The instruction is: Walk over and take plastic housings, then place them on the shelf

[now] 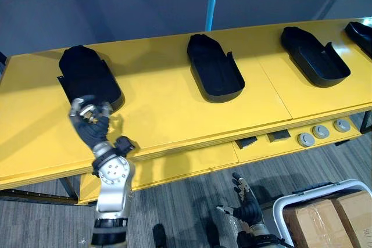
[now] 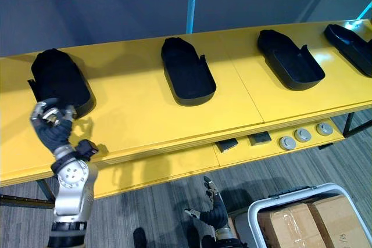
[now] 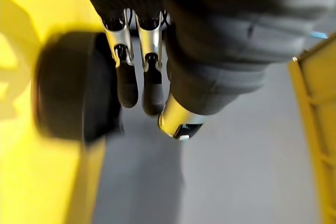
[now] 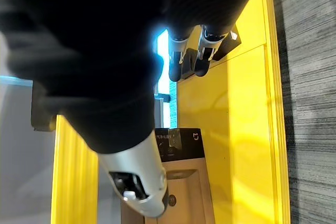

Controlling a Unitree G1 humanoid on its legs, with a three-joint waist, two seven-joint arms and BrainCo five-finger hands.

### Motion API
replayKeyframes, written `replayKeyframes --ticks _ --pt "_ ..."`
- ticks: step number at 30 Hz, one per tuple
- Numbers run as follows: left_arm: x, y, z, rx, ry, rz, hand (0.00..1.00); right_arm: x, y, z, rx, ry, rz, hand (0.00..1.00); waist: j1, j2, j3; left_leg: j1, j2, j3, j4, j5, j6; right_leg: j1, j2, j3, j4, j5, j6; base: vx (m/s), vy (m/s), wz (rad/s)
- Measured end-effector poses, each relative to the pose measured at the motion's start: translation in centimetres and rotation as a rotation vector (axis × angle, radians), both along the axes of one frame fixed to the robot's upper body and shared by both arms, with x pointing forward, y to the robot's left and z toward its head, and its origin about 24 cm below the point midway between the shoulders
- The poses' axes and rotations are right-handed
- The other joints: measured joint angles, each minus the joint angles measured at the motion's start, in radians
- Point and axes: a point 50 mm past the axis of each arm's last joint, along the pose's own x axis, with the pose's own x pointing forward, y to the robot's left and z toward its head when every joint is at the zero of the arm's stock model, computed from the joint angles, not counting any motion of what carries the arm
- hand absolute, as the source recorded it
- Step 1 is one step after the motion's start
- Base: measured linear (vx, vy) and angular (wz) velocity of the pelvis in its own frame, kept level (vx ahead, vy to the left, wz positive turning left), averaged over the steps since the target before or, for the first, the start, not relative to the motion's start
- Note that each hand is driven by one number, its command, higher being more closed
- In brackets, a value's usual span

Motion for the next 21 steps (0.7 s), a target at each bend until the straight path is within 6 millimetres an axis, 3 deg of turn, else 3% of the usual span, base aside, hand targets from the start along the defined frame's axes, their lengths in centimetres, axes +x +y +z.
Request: replayKeyframes --ticks 4,7,11,16,21 --pt "-0.2 -3.1 0.5 0.032 -0.057 -0.235 0.0 -0.1 0.1 -0.4 0.0 0.019 0.019 0.0 -0.004 0.006 0.0 0.0 -0.002 0.0 0.0 0.002 0.003 -0.001 -0.002 -0.002 0.001 0.0 0.0 0.0 0.0 0.0" --pt "0.1 -4.3 0.8 0.05 -0.066 -0.294 0.0 -0.2 0.2 -0.4 0.001 0.02 0.027 0.0 -0.011 0.014 0.003 0.0 -0.003 0.001 0.0 0.004 0.004 -0.002 -0.002 -0.003 0.002 0.001 0.001 0.0 0.0 0.0" --pt "3.4 -5.5 1.3 0.093 -0.004 -0.265 0.0 -0.1 0.2 -0.4 -0.002 0.02 0.031 0.0 -0.02 0.017 0.002 -0.005 0.0 0.004 0.0 0.003 0.004 -0.008 -0.001 0.004 0.0 0.003 -0.001 0.0 0.0 -0.02" --pt "6.7 -5.0 1.9 0.127 0.108 -0.134 0.0 -0.1 0.1 -0.4 -0.003 0.018 0.024 0.0 -0.048 0.017 0.003 -0.01 0.001 0.016 0.004 0.004 0.004 -0.017 -0.002 0.01 -0.001 0.008 -0.001 0.0 0.0 -0.07" --pt "8.4 -3.7 3.2 0.115 0.138 -0.025 0.0 -0.1 0.1 -0.4 -0.006 0.018 0.018 0.0 -0.051 0.017 0.011 -0.012 0.005 0.026 0.004 0.004 0.004 -0.027 0.001 0.017 0.002 0.009 -0.002 -0.01 0.022 -0.06"
